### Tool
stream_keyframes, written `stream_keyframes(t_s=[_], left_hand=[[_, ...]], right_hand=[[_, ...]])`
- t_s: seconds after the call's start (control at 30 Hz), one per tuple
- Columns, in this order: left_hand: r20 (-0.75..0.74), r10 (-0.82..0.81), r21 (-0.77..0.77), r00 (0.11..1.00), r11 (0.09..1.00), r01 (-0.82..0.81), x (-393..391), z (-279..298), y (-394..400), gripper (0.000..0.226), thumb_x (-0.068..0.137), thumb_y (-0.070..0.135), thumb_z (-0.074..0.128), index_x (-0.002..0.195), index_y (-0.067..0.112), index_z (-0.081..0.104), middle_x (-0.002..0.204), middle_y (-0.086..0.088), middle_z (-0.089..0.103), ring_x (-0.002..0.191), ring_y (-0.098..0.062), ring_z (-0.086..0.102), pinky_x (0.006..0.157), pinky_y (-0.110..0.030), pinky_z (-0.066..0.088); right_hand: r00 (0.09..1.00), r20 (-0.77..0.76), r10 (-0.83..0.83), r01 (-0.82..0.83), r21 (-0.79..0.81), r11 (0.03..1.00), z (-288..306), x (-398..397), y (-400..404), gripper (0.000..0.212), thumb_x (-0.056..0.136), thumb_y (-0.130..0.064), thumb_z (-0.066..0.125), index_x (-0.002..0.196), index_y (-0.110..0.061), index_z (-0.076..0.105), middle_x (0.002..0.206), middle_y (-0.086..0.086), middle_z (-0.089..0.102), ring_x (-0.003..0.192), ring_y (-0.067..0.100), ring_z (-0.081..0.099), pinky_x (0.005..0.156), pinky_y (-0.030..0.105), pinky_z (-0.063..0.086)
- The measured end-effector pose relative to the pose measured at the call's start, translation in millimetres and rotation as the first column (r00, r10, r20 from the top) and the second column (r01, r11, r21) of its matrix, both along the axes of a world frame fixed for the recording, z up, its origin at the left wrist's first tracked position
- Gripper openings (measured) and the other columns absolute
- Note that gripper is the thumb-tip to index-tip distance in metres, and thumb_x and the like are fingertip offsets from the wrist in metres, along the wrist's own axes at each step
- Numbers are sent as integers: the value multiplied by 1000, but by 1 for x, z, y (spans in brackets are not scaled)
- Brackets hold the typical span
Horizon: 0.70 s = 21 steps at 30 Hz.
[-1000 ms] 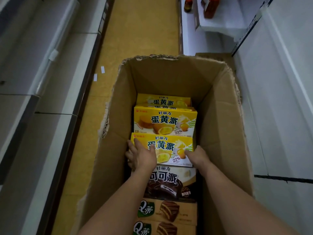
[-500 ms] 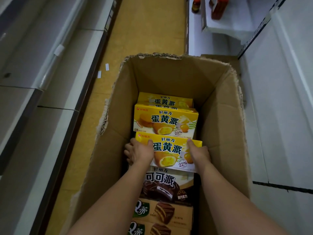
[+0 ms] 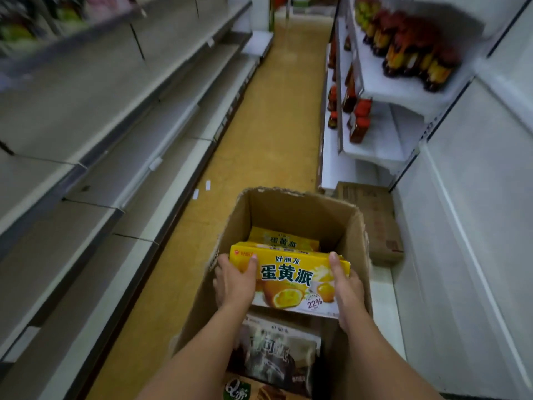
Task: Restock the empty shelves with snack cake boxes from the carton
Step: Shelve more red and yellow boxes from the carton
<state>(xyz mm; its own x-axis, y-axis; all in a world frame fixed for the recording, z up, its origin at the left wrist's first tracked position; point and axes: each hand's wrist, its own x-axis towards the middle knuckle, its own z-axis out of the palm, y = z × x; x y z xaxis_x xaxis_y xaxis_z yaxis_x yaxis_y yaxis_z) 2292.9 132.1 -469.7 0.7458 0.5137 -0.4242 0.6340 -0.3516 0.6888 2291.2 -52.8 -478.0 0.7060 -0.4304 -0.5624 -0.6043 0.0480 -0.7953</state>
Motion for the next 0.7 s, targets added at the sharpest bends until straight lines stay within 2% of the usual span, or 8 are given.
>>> stream_keyframes(t_s=[0.07,0.17,0.2,0.3,0.43,0.5,0.6,0.7], left_hand=[[39,46,-40,998,998,-44,-9,22,7,66,85,59,54,133,17,41,134,-10,49,122,-32,48,99,-45,43],[75,116,-139,990,985,-104,-22,50,24,86,65,84,49,125,23,53,119,-5,60,107,-27,60,92,-47,50],[92,135,-160,986,980,-120,-28,62,31,83,64,86,48,117,23,58,109,-5,64,97,-26,64,88,-46,53],[178,233,-222,956,956,-192,-48,95,55,64,77,74,50,110,20,63,96,-5,66,84,-24,65,82,-43,55],[279,351,-286,894,919,-272,-80,121,90,77,73,78,50,128,24,51,116,-6,63,99,-27,61,91,-46,51],[290,417,-300,862,894,-332,-96,132,109,67,80,70,52,128,22,51,116,-7,62,102,-28,60,94,-47,49],[314,533,-334,786,836,-435,-131,150,142,59,82,64,55,123,21,52,100,-3,60,96,-28,60,94,-48,48],[342,599,-306,723,799,-518,-167,162,174,51,84,62,53,112,19,55,102,-5,62,90,-25,58,91,-43,48]], right_hand=[[998,48,36,-37,20,999,28,0,-3,42,79,-59,63,86,-18,64,90,6,70,85,26,67,86,40,53],[987,115,112,-113,2,994,63,0,2,47,77,-62,61,89,-17,64,90,6,71,83,24,67,80,38,52],[978,146,146,-148,-2,989,74,0,6,49,76,-64,61,90,-17,64,90,6,71,82,24,67,76,36,52],[961,174,216,-226,40,973,100,-3,27,55,69,-67,62,92,-17,64,91,7,71,83,27,68,76,41,54],[932,216,292,-311,60,948,126,-12,76,55,76,-63,63,99,-14,54,102,9,64,93,31,64,82,44,53],[915,240,325,-344,40,938,136,-19,102,58,77,-61,63,104,-13,46,101,9,60,92,30,62,84,47,53],[867,260,426,-450,41,892,152,-38,146,58,80,-59,61,107,-11,45,99,10,58,88,28,60,85,47,53],[775,291,561,-597,49,801,164,-57,184,55,81,-58,61,109,-13,45,106,9,58,97,30,60,90,48,50]])
